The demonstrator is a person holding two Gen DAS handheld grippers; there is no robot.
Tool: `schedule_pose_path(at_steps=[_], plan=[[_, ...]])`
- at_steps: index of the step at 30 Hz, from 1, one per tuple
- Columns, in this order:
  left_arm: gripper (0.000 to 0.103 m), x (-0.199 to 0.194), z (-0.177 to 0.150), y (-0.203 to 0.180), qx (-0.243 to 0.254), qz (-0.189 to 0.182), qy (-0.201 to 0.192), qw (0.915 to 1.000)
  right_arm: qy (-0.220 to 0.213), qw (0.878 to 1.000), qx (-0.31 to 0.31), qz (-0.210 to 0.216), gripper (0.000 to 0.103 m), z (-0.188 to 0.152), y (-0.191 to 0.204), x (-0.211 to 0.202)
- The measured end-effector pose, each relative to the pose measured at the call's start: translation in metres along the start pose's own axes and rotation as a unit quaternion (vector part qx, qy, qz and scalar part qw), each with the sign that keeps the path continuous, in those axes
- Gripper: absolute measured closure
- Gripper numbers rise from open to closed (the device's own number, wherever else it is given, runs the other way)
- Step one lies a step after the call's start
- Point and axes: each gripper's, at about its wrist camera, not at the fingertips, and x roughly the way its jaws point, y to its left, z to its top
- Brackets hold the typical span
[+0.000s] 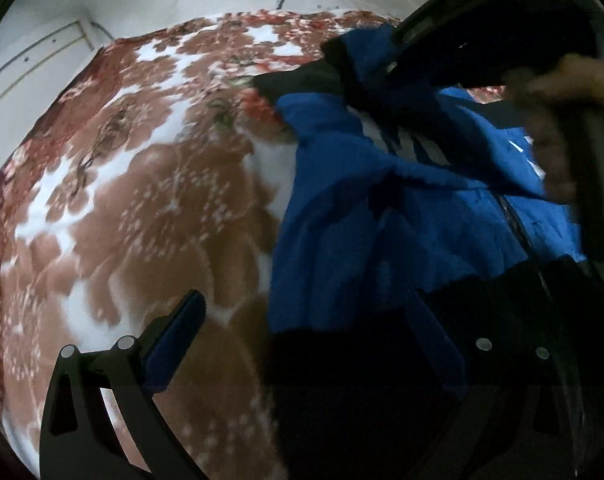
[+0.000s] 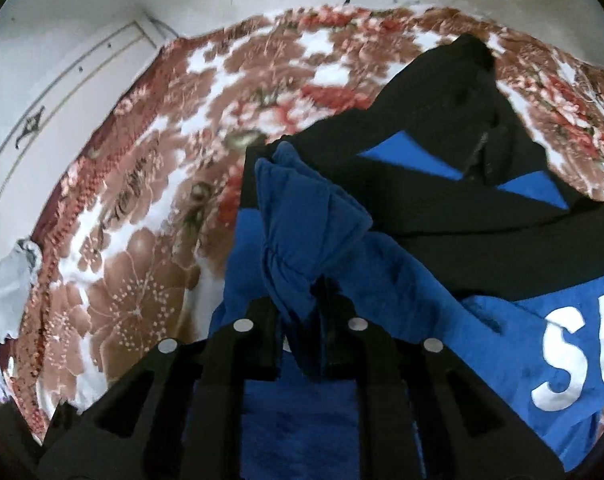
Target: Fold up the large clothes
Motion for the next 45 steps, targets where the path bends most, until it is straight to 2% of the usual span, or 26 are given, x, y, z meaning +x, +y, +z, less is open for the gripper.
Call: schedule_pose_path(at_steps=[2, 3, 4, 6, 9, 12, 13, 16, 18, 20, 23, 26, 28, 31, 32, 33, 35, 39, 42, 45], plan=[[0.005, -0.006, -0.006, 0.006, -0.007, 0.003, 0.000, 1.0000, 0.016, 1.000, -0.004, 0.009, 0.053, -0.003, 0.006, 0.013], [0.005, -0.009, -0.008, 0.009, -0.011, 0.005, 0.001, 0.9999, 0.013, 1.000, -0.002, 0.023, 0.028, -0.007, 0.008, 0.015], [0.005, -0.012, -0.009, 0.011, -0.013, 0.007, 0.001, 0.9999, 0.008, 1.000, 0.000, 0.026, 0.013, -0.008, 0.008, 0.014], [0.005, -0.016, -0.009, 0.013, -0.013, 0.011, 0.000, 0.9999, -0.003, 0.999, 0.002, 0.042, 0.007, -0.010, 0.007, 0.008], [0.005, -0.021, 0.000, 0.007, -0.011, 0.010, -0.006, 0.9999, -0.016, 0.995, 0.002, 0.100, 0.007, -0.010, -0.002, -0.018], [0.005, -0.029, 0.020, -0.007, -0.002, 0.004, -0.023, 0.9997, -0.058, 0.993, -0.002, 0.106, 0.005, -0.005, -0.027, -0.061], [0.005, -0.030, 0.028, -0.014, 0.003, 0.000, -0.030, 0.9995, -0.080, 0.993, -0.001, 0.091, 0.005, -0.003, -0.046, -0.081], [0.005, -0.022, 0.056, -0.031, 0.015, -0.026, -0.033, 0.9990, -0.106, 0.994, 0.006, -0.013, 0.005, -0.001, -0.112, -0.118], [0.005, -0.015, 0.074, -0.032, -0.007, -0.049, -0.030, 0.9983, -0.111, 0.991, 0.015, -0.068, 0.005, -0.006, -0.153, -0.131], [0.005, -0.003, 0.094, -0.025, -0.038, -0.080, -0.028, 0.9957, -0.108, 0.984, 0.020, -0.140, 0.005, -0.014, -0.198, -0.141], [0.005, 0.027, 0.113, -0.003, -0.096, -0.109, -0.005, 0.9893, -0.091, 0.976, 0.022, -0.197, 0.005, -0.032, -0.246, -0.141], [0.006, 0.065, 0.122, 0.025, -0.170, -0.159, 0.039, 0.9717, -0.068, 0.975, 0.032, -0.209, 0.005, -0.050, -0.283, -0.131], [0.012, 0.077, 0.127, 0.034, -0.200, -0.174, 0.046, 0.9632, -0.052, 0.976, 0.050, -0.204, 0.005, -0.061, -0.301, -0.121], [0.035, 0.101, 0.128, 0.047, -0.243, -0.199, 0.074, 0.9465, -0.037, 0.977, 0.053, -0.202, 0.005, -0.074, -0.313, -0.106], [0.058, 0.110, 0.129, 0.046, -0.245, -0.206, 0.090, 0.9433, -0.034, 0.977, 0.053, -0.204, 0.005, -0.077, -0.316, -0.103], [0.065, 0.115, 0.130, 0.044, -0.241, -0.208, 0.099, 0.9427, -0.030, 0.977, 0.054, -0.206, 0.005, -0.078, -0.318, -0.099], [0.065, 0.125, 0.133, 0.038, -0.228, -0.203, 0.114, 0.9453, -0.026, 0.977, 0.056, -0.206, 0.005, -0.081, -0.318, -0.092], [0.083, 0.119, 0.146, 0.028, -0.182, -0.164, 0.113, 0.9630, -0.024, 0.977, 0.053, -0.206, 0.005, -0.082, -0.319, -0.083], [0.086, 0.108, 0.159, 0.017, -0.145, -0.150, 0.102, 0.9726, -0.026, 0.975, 0.047, -0.214, 0.005, -0.077, -0.322, -0.079], [0.090, 0.099, 0.176, 0.016, -0.136, -0.160, 0.094, 0.9732, -0.027, 0.975, 0.055, -0.212, 0.005, -0.071, -0.327, -0.078]])
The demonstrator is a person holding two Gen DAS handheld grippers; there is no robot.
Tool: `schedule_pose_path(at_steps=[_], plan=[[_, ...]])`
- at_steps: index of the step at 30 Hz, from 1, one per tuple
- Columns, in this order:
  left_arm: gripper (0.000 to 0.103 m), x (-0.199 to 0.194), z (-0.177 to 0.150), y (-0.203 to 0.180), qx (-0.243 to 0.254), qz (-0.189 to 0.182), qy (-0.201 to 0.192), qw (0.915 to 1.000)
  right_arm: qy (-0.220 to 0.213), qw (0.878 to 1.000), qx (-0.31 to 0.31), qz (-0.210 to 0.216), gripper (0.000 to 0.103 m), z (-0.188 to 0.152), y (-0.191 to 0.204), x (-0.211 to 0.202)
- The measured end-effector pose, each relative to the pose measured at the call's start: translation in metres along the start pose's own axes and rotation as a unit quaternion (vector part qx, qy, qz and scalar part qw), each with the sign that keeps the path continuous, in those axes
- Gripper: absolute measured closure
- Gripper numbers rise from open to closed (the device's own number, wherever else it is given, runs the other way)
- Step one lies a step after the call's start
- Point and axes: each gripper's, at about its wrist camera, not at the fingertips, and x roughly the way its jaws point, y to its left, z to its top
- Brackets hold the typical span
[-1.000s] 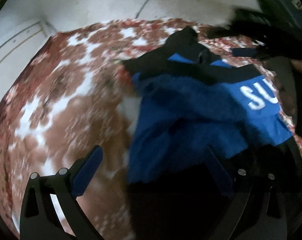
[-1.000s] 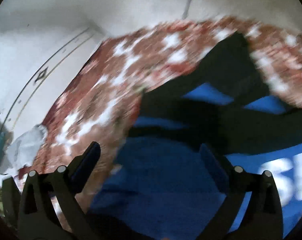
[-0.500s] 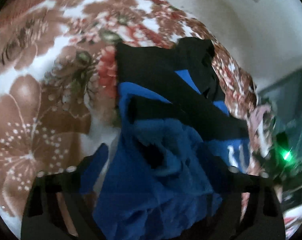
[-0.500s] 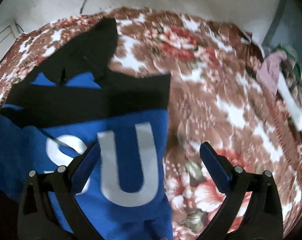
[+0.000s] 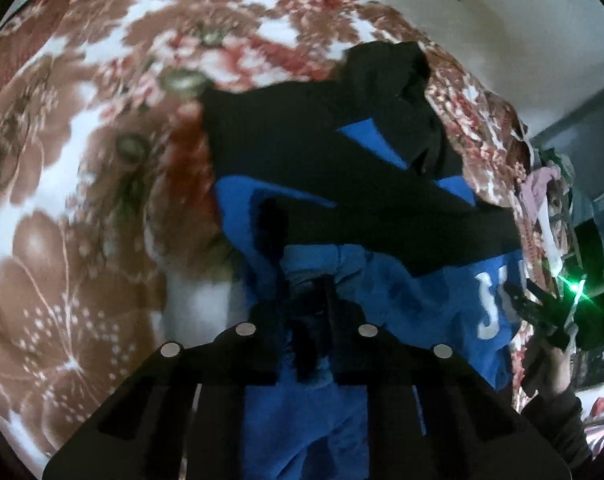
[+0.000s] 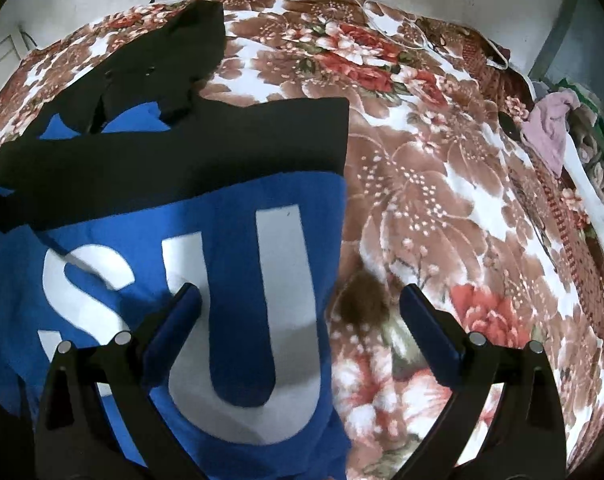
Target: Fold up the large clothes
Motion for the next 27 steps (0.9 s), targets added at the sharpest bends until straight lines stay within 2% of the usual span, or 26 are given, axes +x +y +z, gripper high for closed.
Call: schedule_pose_path(at_steps=[3, 5, 8, 12, 16, 17, 19, 20, 21, 23, 24, 25, 26, 27], plan=[[0.091, -0.016, 0.019, -0.012, 0.014, -0.013, -0.020, 0.9996, 0.001, 1.000, 0.025, 0.002, 0.005, 0.007, -0.007, -0.001], [0.091, -0.021, 0.030, -0.020, 0.034, -0.004, -0.027, 0.9990, 0.006, 0.999, 0.041, 0.009, 0.005, 0.010, -0.013, 0.002], [0.091, -0.018, 0.037, -0.013, 0.038, 0.009, -0.034, 0.9987, 0.014, 0.998, 0.055, 0.013, 0.005, 0.012, -0.017, 0.008], [0.091, 0.018, 0.029, 0.016, 0.031, 0.053, 0.007, 0.9981, 0.025, 0.997, 0.068, 0.027, 0.005, 0.010, -0.019, 0.021], [0.088, 0.032, 0.017, 0.032, 0.039, 0.040, 0.007, 0.9984, 0.025, 0.997, 0.074, 0.029, 0.005, 0.006, -0.017, 0.024], [0.082, 0.031, 0.014, 0.034, 0.043, 0.040, 0.007, 0.9982, 0.023, 0.997, 0.072, 0.028, 0.005, 0.006, -0.017, 0.024], [0.061, 0.026, 0.008, 0.036, 0.059, 0.055, 0.001, 0.9967, 0.008, 0.997, 0.069, 0.022, 0.005, 0.004, -0.015, 0.017], [0.037, 0.021, 0.003, 0.036, 0.070, 0.075, -0.007, 0.9947, -0.003, 0.997, 0.069, 0.017, 0.005, 0.003, -0.014, 0.011], [0.026, 0.016, 0.000, 0.036, 0.080, 0.084, -0.015, 0.9931, -0.021, 0.998, 0.063, 0.012, 0.005, 0.002, -0.012, 0.000], [0.024, -0.001, -0.009, 0.029, 0.108, 0.110, -0.043, 0.9871, -0.054, 0.997, 0.052, 0.004, 0.005, 0.001, -0.006, -0.020], [0.022, -0.013, -0.014, 0.020, 0.125, 0.133, -0.065, 0.9810, -0.069, 0.997, 0.046, 0.002, 0.005, 0.001, -0.001, -0.029], [0.019, -0.023, -0.018, 0.006, 0.149, 0.158, -0.088, 0.9722, -0.091, 0.995, 0.029, 0.002, 0.005, 0.002, 0.012, -0.042], [0.015, -0.030, -0.023, -0.014, 0.180, 0.187, -0.117, 0.9586, -0.104, 0.995, 0.011, 0.007, 0.005, 0.004, 0.025, -0.050], [0.014, -0.036, -0.028, -0.028, 0.203, 0.198, -0.136, 0.9491, -0.113, 0.994, -0.010, 0.009, 0.005, 0.007, 0.040, -0.057]])
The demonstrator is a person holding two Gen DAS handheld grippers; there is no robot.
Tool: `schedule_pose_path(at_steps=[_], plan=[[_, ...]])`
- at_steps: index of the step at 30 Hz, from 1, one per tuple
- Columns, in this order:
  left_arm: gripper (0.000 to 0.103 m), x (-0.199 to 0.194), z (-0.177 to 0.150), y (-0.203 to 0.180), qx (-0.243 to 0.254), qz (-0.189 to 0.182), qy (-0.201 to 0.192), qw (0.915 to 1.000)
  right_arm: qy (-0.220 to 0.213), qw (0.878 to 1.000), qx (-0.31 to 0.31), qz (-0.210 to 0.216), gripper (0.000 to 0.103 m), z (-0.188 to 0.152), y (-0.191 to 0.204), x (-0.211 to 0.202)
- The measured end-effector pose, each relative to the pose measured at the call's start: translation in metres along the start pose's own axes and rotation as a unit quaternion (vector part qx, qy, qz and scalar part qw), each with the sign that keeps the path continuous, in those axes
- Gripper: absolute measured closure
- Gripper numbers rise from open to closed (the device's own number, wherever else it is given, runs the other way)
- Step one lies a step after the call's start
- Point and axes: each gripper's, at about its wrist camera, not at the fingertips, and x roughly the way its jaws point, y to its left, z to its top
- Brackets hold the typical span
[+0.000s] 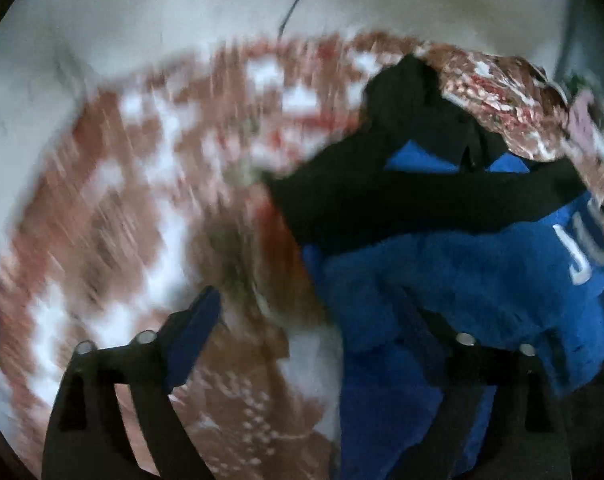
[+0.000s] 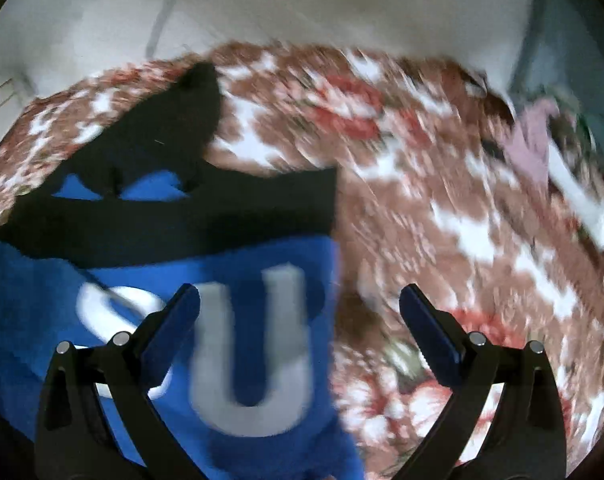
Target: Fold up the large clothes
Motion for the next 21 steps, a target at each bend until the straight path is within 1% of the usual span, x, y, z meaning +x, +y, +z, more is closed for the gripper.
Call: schedule_pose_path(at_steps=[1, 2, 3, 4, 5, 7, 8, 10, 13, 15, 16, 19, 20, 21], plan=[[0.014, -0.011, 0.005, -0.019, 0.025, 0.005, -0.023, 0.9994, -0.001, 1.000, -0.016, 0.003, 0.005, 0.003, 0.011, -0.002], [0.010, -0.016, 0.011, -0.037, 0.042, -0.004, -0.031, 0.9986, 0.005, 1.000, -0.030, 0.008, 0.005, 0.008, 0.026, 0.000], [0.009, -0.015, 0.016, -0.050, 0.047, -0.021, -0.027, 0.9983, 0.017, 0.999, -0.031, 0.016, 0.005, 0.010, 0.035, 0.006], [0.009, -0.008, 0.019, -0.064, 0.050, -0.046, -0.013, 0.9976, 0.025, 0.999, -0.026, 0.022, 0.005, 0.012, 0.039, 0.011], [0.009, 0.003, 0.021, -0.077, 0.051, -0.063, 0.003, 0.9967, 0.039, 0.999, -0.017, 0.026, 0.005, 0.011, 0.042, 0.020], [0.009, 0.023, 0.017, -0.090, 0.050, -0.087, 0.031, 0.9944, 0.070, 0.997, -0.002, 0.018, 0.005, 0.007, 0.042, 0.038], [0.009, 0.038, 0.012, -0.094, 0.049, -0.081, 0.050, 0.9943, 0.087, 0.996, 0.004, 0.012, 0.005, 0.004, 0.040, 0.049], [0.009, 0.054, 0.003, -0.095, 0.056, -0.063, 0.063, 0.9944, 0.098, 0.995, -0.004, 0.002, 0.005, -0.003, 0.035, 0.061], [0.009, 0.076, -0.010, -0.097, 0.086, -0.032, 0.088, 0.9918, 0.089, 0.995, -0.049, -0.025, 0.005, -0.013, 0.040, 0.063], [0.009, 0.079, -0.017, -0.100, 0.107, -0.023, 0.091, 0.9898, 0.085, 0.993, -0.078, -0.031, 0.005, -0.020, 0.043, 0.064], [0.009, 0.079, -0.019, -0.101, 0.114, -0.019, 0.091, 0.9891, 0.082, 0.993, -0.083, -0.031, 0.005, -0.023, 0.043, 0.064], [0.009, 0.071, -0.014, -0.105, 0.117, -0.014, 0.093, 0.9887, 0.078, 0.994, -0.072, -0.017, 0.005, -0.027, 0.036, 0.057], [0.009, 0.062, -0.008, -0.103, 0.110, -0.021, 0.087, 0.9899, 0.073, 0.995, -0.064, -0.008, 0.005, -0.025, 0.034, 0.050], [0.009, 0.051, -0.002, -0.101, 0.100, -0.035, 0.075, 0.9915, 0.059, 0.997, -0.041, 0.012, 0.005, -0.019, 0.025, 0.038]])
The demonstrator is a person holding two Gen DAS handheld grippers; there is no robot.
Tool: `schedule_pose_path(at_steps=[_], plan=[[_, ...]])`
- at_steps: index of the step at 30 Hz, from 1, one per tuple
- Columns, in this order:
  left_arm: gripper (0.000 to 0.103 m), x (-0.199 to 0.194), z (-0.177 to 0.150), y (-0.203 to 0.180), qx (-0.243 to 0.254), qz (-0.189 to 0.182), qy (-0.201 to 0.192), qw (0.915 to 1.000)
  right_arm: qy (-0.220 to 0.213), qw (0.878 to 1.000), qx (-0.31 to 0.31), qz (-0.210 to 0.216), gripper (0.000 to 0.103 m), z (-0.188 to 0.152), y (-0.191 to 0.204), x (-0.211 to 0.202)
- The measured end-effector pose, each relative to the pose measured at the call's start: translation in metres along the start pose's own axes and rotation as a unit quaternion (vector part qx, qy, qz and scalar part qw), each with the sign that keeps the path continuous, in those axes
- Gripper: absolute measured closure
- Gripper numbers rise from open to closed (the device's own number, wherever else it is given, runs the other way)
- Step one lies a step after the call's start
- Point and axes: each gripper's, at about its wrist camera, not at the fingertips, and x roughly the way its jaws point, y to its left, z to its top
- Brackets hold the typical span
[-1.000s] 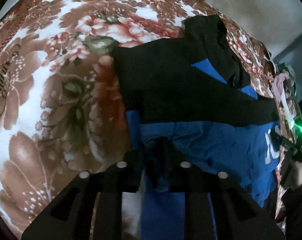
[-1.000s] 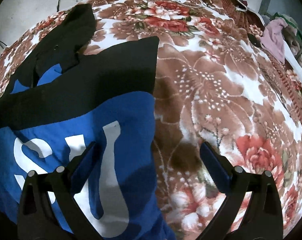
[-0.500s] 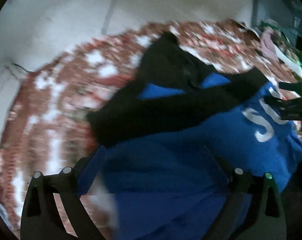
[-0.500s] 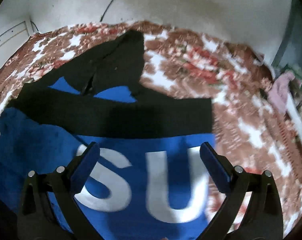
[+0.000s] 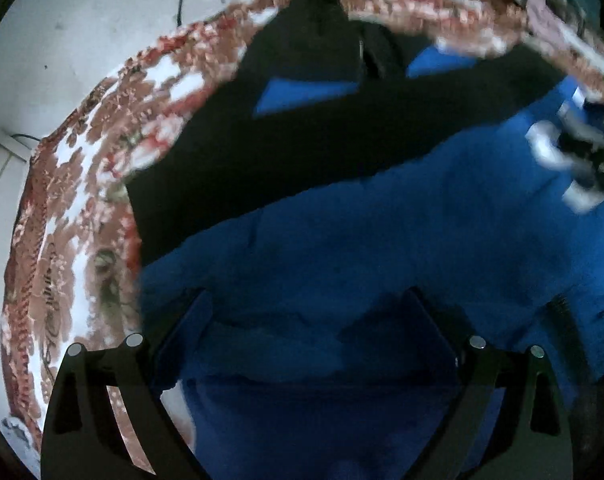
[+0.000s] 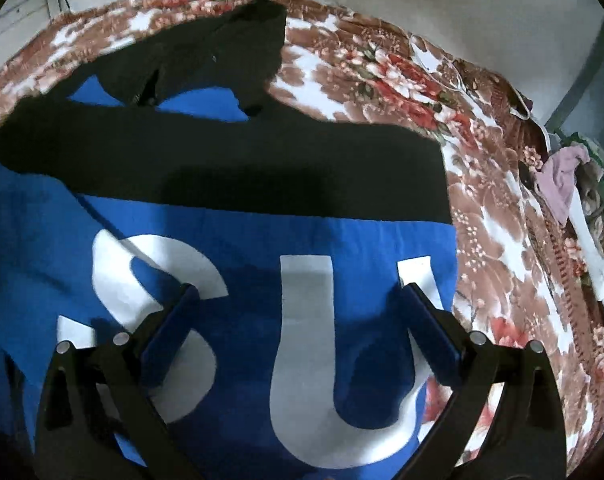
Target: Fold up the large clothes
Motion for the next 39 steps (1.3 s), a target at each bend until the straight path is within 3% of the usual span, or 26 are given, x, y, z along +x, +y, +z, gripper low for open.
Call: schedule_pose_path(at_steps=[4, 7, 10, 19, 26, 28, 29, 30, 31, 33, 36, 39], plan=[[0.009, -0.048, 0.041, 0.037, -0.044, -0.057, -0.056, 0.9958, -0.020, 0.996, 0.062, 0.059, 0.005, 0.041, -0.035, -0.024], [0.007, -0.054, 0.089, 0.073, -0.074, -0.074, -0.069, 0.9921, -0.035, 0.998, 0.039, 0.031, 0.005, 0.093, -0.047, -0.023], [0.007, -0.039, 0.129, 0.095, -0.102, -0.079, -0.084, 0.9881, -0.033, 0.998, 0.036, 0.027, 0.005, 0.146, -0.054, 0.005], [0.007, 0.113, 0.252, 0.113, -0.134, -0.121, -0.038, 0.9828, 0.035, 0.992, 0.089, 0.085, 0.005, 0.252, -0.057, 0.145], [0.009, 0.193, 0.297, 0.132, -0.169, -0.163, -0.013, 0.9718, 0.071, 0.986, 0.076, 0.129, 0.006, 0.284, -0.023, 0.229], [0.023, 0.210, 0.300, 0.127, -0.166, -0.190, 0.004, 0.9678, 0.085, 0.982, 0.064, 0.154, 0.029, 0.286, -0.012, 0.242], [0.051, 0.219, 0.301, 0.119, -0.148, -0.200, 0.023, 0.9681, 0.095, 0.981, 0.057, 0.162, 0.035, 0.286, -0.006, 0.249], [0.084, 0.221, 0.302, 0.111, -0.122, -0.191, 0.022, 0.9737, 0.105, 0.979, 0.055, 0.168, 0.062, 0.284, -0.002, 0.254], [0.088, 0.222, 0.302, 0.103, -0.104, -0.184, 0.020, 0.9771, 0.111, 0.975, 0.056, 0.182, 0.093, 0.282, 0.001, 0.256], [0.097, 0.219, 0.301, 0.095, -0.092, -0.178, 0.026, 0.9793, 0.090, 0.980, 0.040, 0.172, 0.097, 0.282, 0.009, 0.245], [0.098, 0.185, 0.303, 0.090, -0.077, -0.168, -0.015, 0.9827, 0.068, 0.985, 0.027, 0.156, 0.097, 0.280, 0.011, 0.220], [0.098, 0.126, 0.299, 0.089, -0.068, -0.171, -0.069, 0.9804, 0.029, 0.986, 0.037, 0.158, 0.098, 0.276, 0.001, 0.181]])
